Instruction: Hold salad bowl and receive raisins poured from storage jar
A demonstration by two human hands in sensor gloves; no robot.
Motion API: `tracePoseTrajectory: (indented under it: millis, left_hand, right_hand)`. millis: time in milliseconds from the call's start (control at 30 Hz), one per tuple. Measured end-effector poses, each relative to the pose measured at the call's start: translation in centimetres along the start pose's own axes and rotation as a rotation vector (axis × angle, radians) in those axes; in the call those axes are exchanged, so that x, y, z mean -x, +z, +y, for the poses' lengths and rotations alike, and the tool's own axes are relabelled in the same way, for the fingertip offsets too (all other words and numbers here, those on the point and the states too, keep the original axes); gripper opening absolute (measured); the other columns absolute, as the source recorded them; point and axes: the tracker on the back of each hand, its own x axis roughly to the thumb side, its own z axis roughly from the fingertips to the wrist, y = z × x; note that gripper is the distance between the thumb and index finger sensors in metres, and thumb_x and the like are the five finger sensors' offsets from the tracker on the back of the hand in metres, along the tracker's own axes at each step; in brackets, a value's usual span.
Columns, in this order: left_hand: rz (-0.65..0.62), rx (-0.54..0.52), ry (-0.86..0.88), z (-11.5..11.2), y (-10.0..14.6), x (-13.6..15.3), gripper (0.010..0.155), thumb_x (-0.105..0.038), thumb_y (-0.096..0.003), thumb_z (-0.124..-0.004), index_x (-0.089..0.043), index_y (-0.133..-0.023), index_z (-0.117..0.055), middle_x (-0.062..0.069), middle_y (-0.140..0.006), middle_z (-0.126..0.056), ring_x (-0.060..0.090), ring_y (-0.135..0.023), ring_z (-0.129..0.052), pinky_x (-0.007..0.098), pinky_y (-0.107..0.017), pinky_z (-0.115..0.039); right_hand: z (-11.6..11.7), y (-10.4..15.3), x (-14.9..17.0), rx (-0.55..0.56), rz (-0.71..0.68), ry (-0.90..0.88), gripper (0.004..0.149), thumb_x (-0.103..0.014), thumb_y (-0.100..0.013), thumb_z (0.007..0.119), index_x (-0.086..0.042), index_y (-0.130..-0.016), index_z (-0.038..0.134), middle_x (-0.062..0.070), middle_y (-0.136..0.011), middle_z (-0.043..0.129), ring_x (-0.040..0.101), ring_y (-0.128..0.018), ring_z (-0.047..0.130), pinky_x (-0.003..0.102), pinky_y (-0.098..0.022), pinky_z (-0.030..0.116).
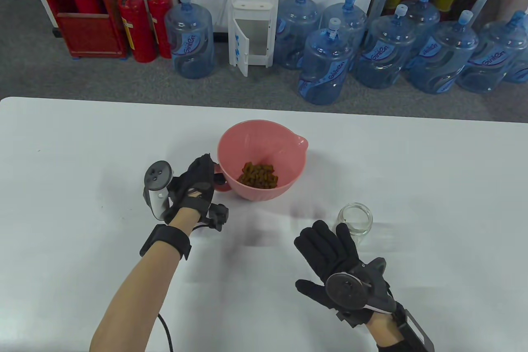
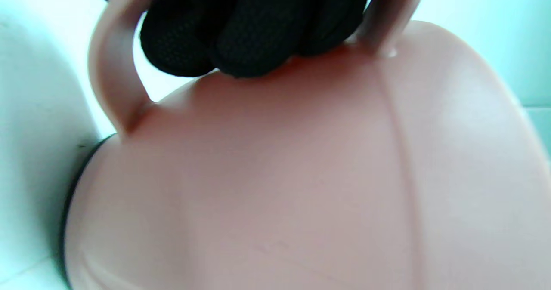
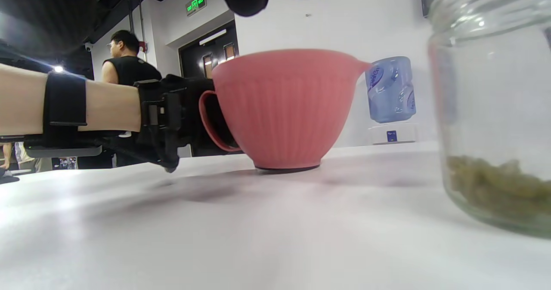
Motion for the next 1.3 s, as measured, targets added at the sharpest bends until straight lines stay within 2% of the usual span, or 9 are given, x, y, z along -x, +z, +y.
tracePoseTrajectory:
  millis: [100, 333, 500, 633, 833, 967, 1133, 1300]
  left_hand:
    - [0.021, 0.028, 0.012, 0.4, -0.1, 0.5, 0.049, -0.054, -0.0451, -0.054, -0.019, -0.068, -0.079, 0.004, -0.065, -0.086, 0.044, -0.08, -0.079, 0.061, -0.065, -0.055]
    - [0.006, 0.094, -0.084, 1.0, -0.1, 0.0, 0.052, -0.053, -0.0449, -0.054, -0.019, -0.078, -0.075, 0.005, -0.078, -0.081, 0.048, -0.088, -0.07, 0.062, -0.068, -0.048]
    - [-0.021, 0.091, -0.183, 1.9, 0.6, -1.2, 0.059, -0.054, -0.0449, -0.053, -0.019, -0.091, -0.063, 0.007, -0.093, -0.069, 0.047, -0.096, -0.058, 0.061, -0.071, -0.041]
    - [-0.074, 0.044, -0.249, 3.1, 1.9, -2.7, 0.06, -0.054, -0.045, -0.053, -0.018, -0.094, -0.06, 0.007, -0.095, -0.065, 0.047, -0.098, -0.055, 0.06, -0.072, -0.038]
    - [-0.241, 0.06, -0.464, 4.7, 4.9, -5.5, 0.068, -0.058, -0.0452, -0.054, -0.019, -0.101, -0.055, 0.007, -0.102, -0.059, 0.047, -0.101, -0.051, 0.06, -0.074, -0.036]
    - [-0.34, 0.064, -0.584, 4.7, 7.5, -7.3, 0.069, -0.058, -0.0455, -0.054, -0.019, -0.103, -0.054, 0.008, -0.106, -0.056, 0.048, -0.102, -0.048, 0.061, -0.074, -0.035]
    - [-0.461, 0.111, -0.771, 3.5, 11.0, -9.0, 0.071, -0.059, -0.0457, -0.055, -0.02, -0.104, -0.053, 0.009, -0.109, -0.052, 0.049, -0.105, -0.044, 0.062, -0.074, -0.032]
    - [-0.548, 0.181, -0.927, 1.2, 14.6, -9.1, 0.073, -0.061, -0.0457, -0.056, -0.021, -0.107, -0.051, 0.01, -0.112, -0.047, 0.049, -0.108, -0.038, 0.062, -0.074, -0.029]
  right_hand:
    - [0.1, 0.0, 0.1, -0.006, 0.005, 0.001, 0.09, -0.07, -0.032, 0.072, -0.039, -0.103, 0.026, -0.007, -0.113, 0.031, 0.021, -0.11, 0.03, 0.055, -0.079, 0.019]
    - [0.2, -0.1, 0.1, -0.008, 0.009, -0.002, 0.09, -0.07, -0.032, 0.072, -0.039, -0.103, 0.026, -0.007, -0.113, 0.032, 0.021, -0.11, 0.031, 0.055, -0.079, 0.019]
    - [0.2, -0.1, 0.0, -0.008, 0.014, -0.004, 0.09, -0.07, -0.032, 0.072, -0.039, -0.103, 0.026, -0.008, -0.113, 0.032, 0.021, -0.11, 0.031, 0.055, -0.079, 0.019]
    - [0.2, -0.1, -0.1, -0.001, 0.018, -0.008, 0.09, -0.07, -0.032, 0.072, -0.039, -0.103, 0.026, -0.007, -0.113, 0.032, 0.021, -0.11, 0.03, 0.055, -0.079, 0.019]
    - [0.3, -0.2, -0.2, 0.001, 0.016, -0.012, 0.09, -0.07, -0.032, 0.072, -0.039, -0.103, 0.026, -0.008, -0.113, 0.032, 0.021, -0.11, 0.03, 0.055, -0.079, 0.019]
    - [0.4, -0.2, -0.4, 0.001, 0.009, -0.013, 0.09, -0.07, -0.032, 0.072, -0.039, -0.103, 0.026, -0.007, -0.113, 0.032, 0.021, -0.11, 0.029, 0.055, -0.079, 0.019]
    - [0.6, -0.2, -0.9, -0.001, -0.003, -0.013, 0.09, -0.07, -0.032, 0.071, -0.039, -0.103, 0.026, -0.007, -0.113, 0.031, 0.021, -0.11, 0.029, 0.056, -0.079, 0.019]
    - [0.7, -0.2, -1.2, -0.003, -0.014, -0.013, 0.09, -0.07, -0.032, 0.071, -0.039, -0.103, 0.026, -0.007, -0.113, 0.031, 0.022, -0.11, 0.029, 0.056, -0.079, 0.019]
